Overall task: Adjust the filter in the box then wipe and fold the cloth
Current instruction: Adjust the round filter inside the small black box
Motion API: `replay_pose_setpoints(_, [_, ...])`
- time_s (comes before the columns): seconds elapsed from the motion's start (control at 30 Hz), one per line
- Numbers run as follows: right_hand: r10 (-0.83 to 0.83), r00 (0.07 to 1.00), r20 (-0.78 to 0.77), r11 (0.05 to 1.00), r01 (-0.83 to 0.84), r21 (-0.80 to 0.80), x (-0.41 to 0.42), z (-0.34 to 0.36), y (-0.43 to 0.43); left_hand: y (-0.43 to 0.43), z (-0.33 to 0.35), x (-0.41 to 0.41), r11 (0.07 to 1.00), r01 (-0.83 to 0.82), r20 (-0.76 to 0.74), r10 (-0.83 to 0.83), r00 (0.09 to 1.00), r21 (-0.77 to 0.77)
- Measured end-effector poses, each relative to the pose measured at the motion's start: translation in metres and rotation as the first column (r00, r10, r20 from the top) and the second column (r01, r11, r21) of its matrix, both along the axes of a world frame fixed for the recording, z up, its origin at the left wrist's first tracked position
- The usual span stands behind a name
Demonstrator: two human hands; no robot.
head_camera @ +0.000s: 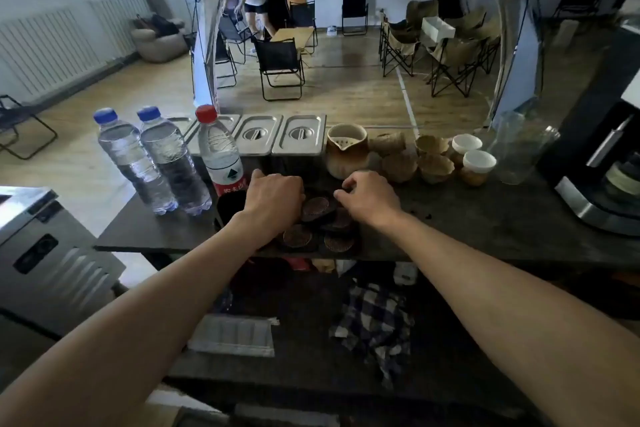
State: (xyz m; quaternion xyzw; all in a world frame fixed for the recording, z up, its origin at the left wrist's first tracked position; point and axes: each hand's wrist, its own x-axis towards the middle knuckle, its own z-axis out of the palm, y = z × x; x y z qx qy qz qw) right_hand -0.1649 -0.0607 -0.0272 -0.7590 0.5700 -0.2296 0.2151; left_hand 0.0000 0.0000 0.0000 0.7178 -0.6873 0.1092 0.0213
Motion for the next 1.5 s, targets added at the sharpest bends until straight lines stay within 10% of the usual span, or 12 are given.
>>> replay_pose_setpoints(0.33, [0.062,0.998,-0.002,0.991,-0.061,0.122,0.009,-0.013,-0.016,-0.015,-0.02,-0.015,0.982,-0.147,0.043,0.142,0.989,0.118])
replay_pose_setpoints(0.57, [-0.014,0.959,0.283,0.934,-0.088,0.345,0.006,-0.003,-0.011,-0.015,-0.016,-0.01,0.971,-0.237,-0.228,0.235,0.945,0.022])
replay_pose_setpoints(0.8, [-0.129,0.838,0.53,0.833,-0.198,0.516,0.03,0.043,0.016,0.021,0.048,0.044,0.942,-0.326,-0.787,0.26,0.559,0.079])
replay_pose_setpoints(1.0, [-0.137,0.831,0.539,0.757,-0.263,0.598,0.084,0.045,0.036,0.055,0.058,0.108,0.888,-0.395,-0.891,0.358,0.28,0.233])
replay_pose_setpoints(1.5, [-0.176,0.914,0.365,0.782,-0.095,0.616,0.119,0.019,0.04,0.072,0.024,0.134,0.866,-0.37,-0.886,0.423,0.188,0.335])
